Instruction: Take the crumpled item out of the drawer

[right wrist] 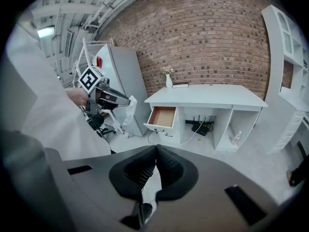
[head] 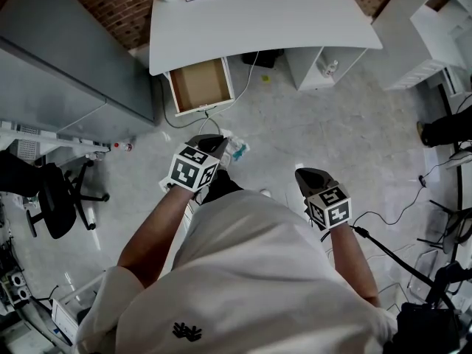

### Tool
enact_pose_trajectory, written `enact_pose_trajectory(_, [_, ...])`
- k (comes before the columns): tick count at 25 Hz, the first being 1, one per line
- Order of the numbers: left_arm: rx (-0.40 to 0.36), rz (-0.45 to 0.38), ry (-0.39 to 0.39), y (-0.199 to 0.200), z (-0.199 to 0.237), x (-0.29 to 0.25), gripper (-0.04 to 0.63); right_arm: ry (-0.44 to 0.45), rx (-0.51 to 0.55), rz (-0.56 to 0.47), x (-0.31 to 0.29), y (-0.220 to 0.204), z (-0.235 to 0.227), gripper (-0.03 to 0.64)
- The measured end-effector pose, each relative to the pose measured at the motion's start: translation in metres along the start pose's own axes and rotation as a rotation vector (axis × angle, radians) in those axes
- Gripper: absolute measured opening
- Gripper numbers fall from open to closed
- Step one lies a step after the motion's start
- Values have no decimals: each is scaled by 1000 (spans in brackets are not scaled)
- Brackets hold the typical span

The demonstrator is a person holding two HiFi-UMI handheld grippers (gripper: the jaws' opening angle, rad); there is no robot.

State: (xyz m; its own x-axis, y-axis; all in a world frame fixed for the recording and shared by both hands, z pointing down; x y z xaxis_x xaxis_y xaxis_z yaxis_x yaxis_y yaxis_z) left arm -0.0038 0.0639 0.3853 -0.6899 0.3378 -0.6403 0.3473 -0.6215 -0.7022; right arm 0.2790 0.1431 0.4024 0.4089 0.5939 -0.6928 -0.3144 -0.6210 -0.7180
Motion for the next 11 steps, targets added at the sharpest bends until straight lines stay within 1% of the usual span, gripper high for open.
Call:
enact_pose_trajectory(4, [3, 5, -5, 1, 5, -1, 29, 0, 3, 12, -4, 0, 0, 29])
enact_pose_trajectory(11, [3, 10, -16, 7, 16, -10, 29, -6, -16, 2, -11, 13, -5, 29])
Point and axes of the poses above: the fingertips, and each gripper's own axes: x backward along the fingers, z to its left, y out of its top, the point moved 8 cm from there along x, backward along the fingers, and after that the axes turned 12 degrees about -y, right-handed, at the moved point
